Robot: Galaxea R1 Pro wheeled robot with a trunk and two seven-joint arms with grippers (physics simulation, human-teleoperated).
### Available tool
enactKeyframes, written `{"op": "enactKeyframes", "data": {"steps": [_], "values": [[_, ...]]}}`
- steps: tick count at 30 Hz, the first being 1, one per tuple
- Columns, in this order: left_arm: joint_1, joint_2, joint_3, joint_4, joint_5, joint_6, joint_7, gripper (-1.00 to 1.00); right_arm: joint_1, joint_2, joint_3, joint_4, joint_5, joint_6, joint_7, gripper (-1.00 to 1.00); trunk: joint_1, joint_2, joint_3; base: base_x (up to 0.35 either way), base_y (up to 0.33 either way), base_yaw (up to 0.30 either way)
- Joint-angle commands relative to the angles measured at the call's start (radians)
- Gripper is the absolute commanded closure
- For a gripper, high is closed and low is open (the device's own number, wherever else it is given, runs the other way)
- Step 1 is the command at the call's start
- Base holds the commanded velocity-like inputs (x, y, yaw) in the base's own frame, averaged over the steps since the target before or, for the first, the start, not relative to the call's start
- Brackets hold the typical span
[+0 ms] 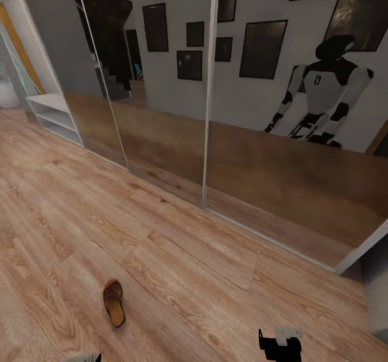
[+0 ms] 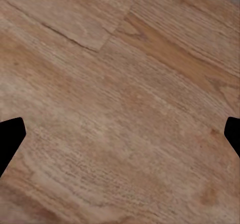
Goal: Pick up the two gym shoes and the two sandals from the corridor floor and place them onto the hallstand (shoe rack) in the corridor, making sure they are on the rack and not on the floor. Arrange them so the two gym shoes are next to each other and the two sandals are next to each other.
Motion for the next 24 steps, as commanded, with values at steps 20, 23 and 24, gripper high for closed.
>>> {"op": "enactKeyframes", "data": {"steps": [20,23,24], "values": [[-0.001,0.001,0.005,0.0,0.009,-0.001,-0.01,-1.0,0.0,0.0,0.001,0.001,0.006,-0.001,-0.006,-1.0,0.038,-0.07,-0.029,-0.001,0.0,0.274],[-0.001,0.001,0.005,0.0,0.009,0.0,-0.01,-1.0,0.0,0.0,0.001,0.001,0.006,-0.001,-0.007,-1.0,0.05,-0.091,-0.039,0.0,0.0,0.276],[-0.001,0.001,0.005,0.0,0.01,0.0,-0.01,-1.0,0.0,0.0,0.002,0.001,0.006,-0.001,-0.007,-1.0,0.053,-0.098,-0.042,0.0,0.0,0.276]]}}
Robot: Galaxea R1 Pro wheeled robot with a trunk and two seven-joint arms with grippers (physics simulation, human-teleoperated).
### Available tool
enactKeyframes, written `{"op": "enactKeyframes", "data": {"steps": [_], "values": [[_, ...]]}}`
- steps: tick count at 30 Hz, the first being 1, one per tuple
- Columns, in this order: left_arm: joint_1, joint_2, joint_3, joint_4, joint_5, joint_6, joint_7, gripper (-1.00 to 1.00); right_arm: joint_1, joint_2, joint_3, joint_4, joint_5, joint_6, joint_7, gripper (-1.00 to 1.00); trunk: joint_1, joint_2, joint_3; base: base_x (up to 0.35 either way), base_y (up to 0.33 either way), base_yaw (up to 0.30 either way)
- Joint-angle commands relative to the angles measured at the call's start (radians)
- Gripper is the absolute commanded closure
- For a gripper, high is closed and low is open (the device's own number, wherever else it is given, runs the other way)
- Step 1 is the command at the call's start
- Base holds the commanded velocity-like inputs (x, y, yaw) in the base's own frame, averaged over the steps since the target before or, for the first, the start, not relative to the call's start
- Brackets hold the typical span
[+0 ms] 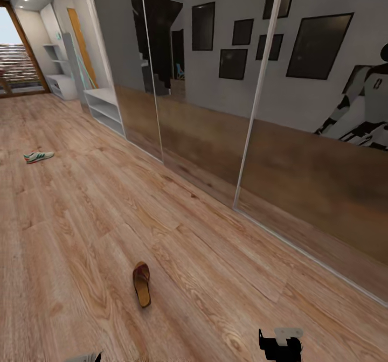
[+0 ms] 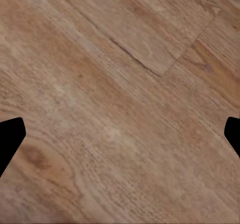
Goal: Pick up the two gym shoes and the two sandals from the corridor floor and place them onto the hallstand (shoe rack) in the corridor, making sure they are on the rack and not on the floor. Arrange them so the two gym shoes are next to each other and the two sandals are next to each other.
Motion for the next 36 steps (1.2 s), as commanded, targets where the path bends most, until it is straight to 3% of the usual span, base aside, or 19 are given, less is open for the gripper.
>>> {"op": "enactKeyframes", "data": {"steps": [1,23,30,36], "values": [[-0.001,0.0,0.004,0.001,0.009,-0.001,-0.01,-1.0,0.0,0.0,0.002,0.001,0.007,-0.001,-0.007,-1.0,0.004,-0.008,-0.004,0.0,0.0,0.276],[-0.027,0.01,0.004,-0.019,0.002,0.019,-0.007,-1.0,-0.001,0.0,0.003,-0.021,0.006,-0.001,-0.006,-1.0,0.088,-0.162,-0.073,0.0,0.0,0.252],[-0.094,0.012,0.001,-0.022,-0.004,0.023,-0.008,-1.0,-0.002,0.0,0.004,-0.18,0.009,0.025,-0.004,-1.0,0.115,-0.211,-0.095,0.0,0.0,0.049],[-0.163,0.016,-0.003,-0.023,-0.007,0.048,-0.008,-1.0,-0.002,-0.001,0.004,-0.354,0.008,0.156,-0.002,-1.0,0.138,-0.253,-0.114,0.0,0.0,0.011]]}}
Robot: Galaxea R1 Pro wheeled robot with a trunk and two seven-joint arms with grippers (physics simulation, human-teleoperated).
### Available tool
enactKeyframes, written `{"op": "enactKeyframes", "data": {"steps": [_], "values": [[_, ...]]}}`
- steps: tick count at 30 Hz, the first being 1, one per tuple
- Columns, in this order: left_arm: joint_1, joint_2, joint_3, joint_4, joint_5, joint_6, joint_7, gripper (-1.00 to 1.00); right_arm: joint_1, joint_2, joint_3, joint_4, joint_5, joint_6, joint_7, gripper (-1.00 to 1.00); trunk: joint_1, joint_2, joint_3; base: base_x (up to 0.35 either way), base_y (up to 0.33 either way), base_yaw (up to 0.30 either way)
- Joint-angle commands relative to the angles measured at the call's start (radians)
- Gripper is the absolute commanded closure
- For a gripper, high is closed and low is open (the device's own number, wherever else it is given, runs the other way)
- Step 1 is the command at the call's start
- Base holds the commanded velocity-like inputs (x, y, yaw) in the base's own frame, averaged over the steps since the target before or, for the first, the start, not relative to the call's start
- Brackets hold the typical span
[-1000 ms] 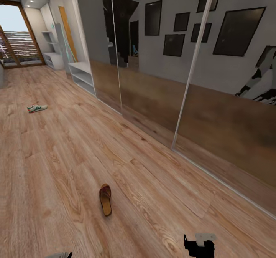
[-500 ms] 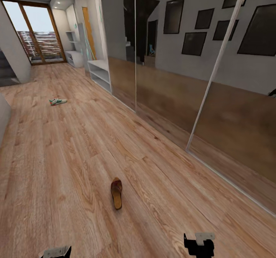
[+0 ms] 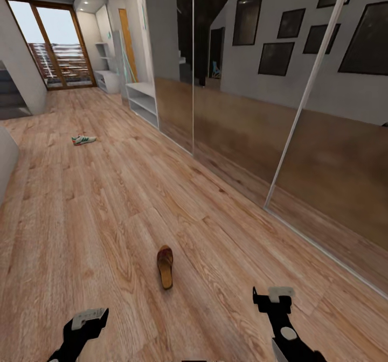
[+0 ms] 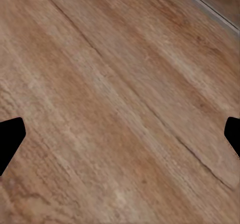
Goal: Pick up the two gym shoes and the two sandals from the corridor floor and place them onto the hallstand (shoe rack) in the corridor, making sure they are on the rack and not on the floor. Arrange them so the two gym shoes are next to each other and the two sandals are next to each other.
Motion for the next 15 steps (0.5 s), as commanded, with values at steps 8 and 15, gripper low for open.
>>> {"op": "enactKeyframes", "data": {"steps": [8,15], "values": [[-0.074,0.003,0.001,-0.001,0.006,0.085,-0.011,-1.0,0.0,0.0,0.002,-0.233,0.004,0.232,0.004,-1.0,0.031,-0.057,-0.026,0.0,0.0,0.002],[-0.087,-0.003,-0.001,-0.002,0.004,0.109,-0.012,-1.0,0.0,-0.001,0.002,-0.341,0.004,0.319,0.116,-1.0,0.035,-0.064,-0.033,0.0,0.0,0.0]]}}
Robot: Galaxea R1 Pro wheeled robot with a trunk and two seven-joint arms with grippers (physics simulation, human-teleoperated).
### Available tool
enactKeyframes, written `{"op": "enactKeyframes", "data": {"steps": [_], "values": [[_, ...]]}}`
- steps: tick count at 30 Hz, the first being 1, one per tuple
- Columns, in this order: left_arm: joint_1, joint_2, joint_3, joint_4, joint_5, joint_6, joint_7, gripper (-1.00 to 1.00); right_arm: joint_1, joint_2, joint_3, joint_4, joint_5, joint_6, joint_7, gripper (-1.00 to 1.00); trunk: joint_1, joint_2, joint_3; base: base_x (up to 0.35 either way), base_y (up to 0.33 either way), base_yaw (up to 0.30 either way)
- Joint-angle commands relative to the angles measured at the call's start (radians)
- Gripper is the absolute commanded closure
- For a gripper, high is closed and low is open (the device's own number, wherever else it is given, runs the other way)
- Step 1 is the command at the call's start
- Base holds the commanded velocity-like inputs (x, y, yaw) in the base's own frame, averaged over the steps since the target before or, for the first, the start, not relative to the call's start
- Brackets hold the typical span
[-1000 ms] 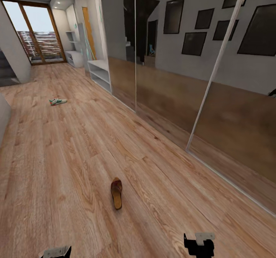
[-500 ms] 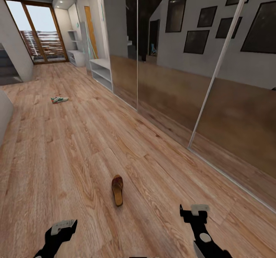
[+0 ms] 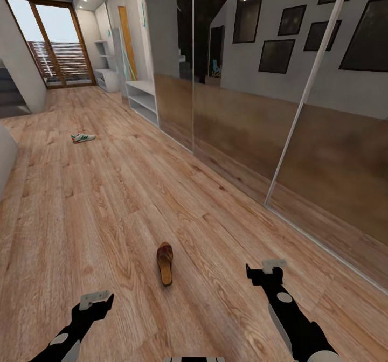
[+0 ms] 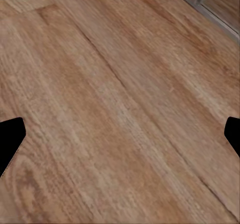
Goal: Pick up the two gym shoes and the two sandals from the corridor floor and place them onto the hallstand (shoe rack) in the corridor, making sure they are on the rack and not on the floor. Arrange them so the two gym shoes are next to each other and the two sandals are next to each other.
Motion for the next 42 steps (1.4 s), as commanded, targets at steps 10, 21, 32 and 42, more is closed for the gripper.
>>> {"op": "enactKeyframes", "data": {"steps": [10,21,32,42], "values": [[0.004,-0.025,-0.021,-0.021,0.016,0.017,-0.013,-1.0,0.0,0.023,-0.02,0.025,0.005,0.006,0.008,-1.0,0.0,0.0,-0.001,0.0,0.0,0.0],[0.022,-0.019,0.007,-0.003,0.016,0.0,-0.011,-1.0,0.001,0.036,0.0,0.021,0.006,0.009,0.008,-1.0,0.0,0.0,-0.001,0.0,0.0,0.0],[0.001,-0.045,0.007,-0.017,0.007,-0.062,-0.012,-1.0,0.001,0.037,0.002,0.045,0.006,0.008,0.007,-1.0,0.0,0.0,-0.001,0.0,0.0,0.0],[-0.048,-0.073,-0.016,-0.022,-0.019,-0.028,-0.011,-1.0,0.001,0.037,0.002,0.055,0.006,0.007,0.007,-1.0,0.0,0.0,-0.001,0.0,0.0,0.0]]}}
